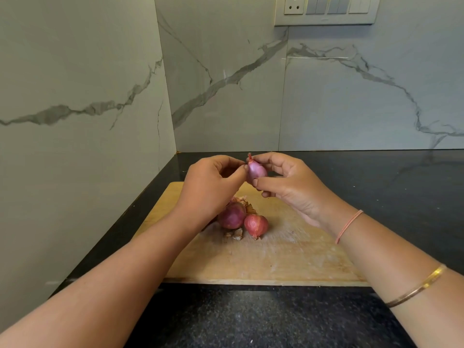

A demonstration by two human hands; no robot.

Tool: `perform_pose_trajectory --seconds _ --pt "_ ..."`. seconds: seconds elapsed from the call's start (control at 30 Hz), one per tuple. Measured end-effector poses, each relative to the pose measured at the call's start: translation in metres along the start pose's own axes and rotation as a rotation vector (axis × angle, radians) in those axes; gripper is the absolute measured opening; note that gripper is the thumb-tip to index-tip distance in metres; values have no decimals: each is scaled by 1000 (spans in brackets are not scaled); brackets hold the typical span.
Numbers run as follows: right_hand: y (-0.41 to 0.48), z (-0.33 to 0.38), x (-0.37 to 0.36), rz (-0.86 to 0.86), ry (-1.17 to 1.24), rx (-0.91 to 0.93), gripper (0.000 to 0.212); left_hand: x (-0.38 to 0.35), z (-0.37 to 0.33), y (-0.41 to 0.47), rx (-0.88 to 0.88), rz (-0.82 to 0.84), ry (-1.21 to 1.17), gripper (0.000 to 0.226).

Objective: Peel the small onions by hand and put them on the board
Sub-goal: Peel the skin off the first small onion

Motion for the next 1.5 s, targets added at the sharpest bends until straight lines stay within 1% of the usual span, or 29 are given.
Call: perform_pose_trajectory --seconds 0.17,0.37,0.6,0.8,0.87,1.03,1.17,1.27,1.4,1.5 --pt "-3 3 -5 0 -28 88 36 2 1 0 31 -40 -22 10" --pt "-2 3 -7 -70 -144 162 38 2 -1 1 21 -53 26 9" --pt "-2 3 -8 -73 -204 174 37 2 1 1 12 -75 89 8" --pt "-5 8 -7 19 -127 145 38 5 1 2 16 -85 44 8" --pt "-5 8 -7 25 -109 124 36 5 2 2 21 -75 28 9" --pt "-3 6 -5 -71 -152 146 34 4 3 2 28 -70 23 10" --pt "-3 3 -6 -82 -143 167 41 2 3 2 28 -54 12 10" --pt "-1 3 -4 -112 -172 160 35 2 2 2 16 -53 38 9" --pt "-1 6 -5 -2 -99 124 31 5 1 2 -28 -74 132 10" --pt "-4 7 -4 99 -23 94 30 10 6 4 -8 -116 154 10"
Point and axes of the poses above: each hand's wrist, its own y-axis towards the middle knuckle, its own x-axis out of the back of the hand, z = x × y, the point moved 4 cm from there along y, towards the middle knuckle, and after that the axes turned 11 degrees about -x, right-handed, at the moved point
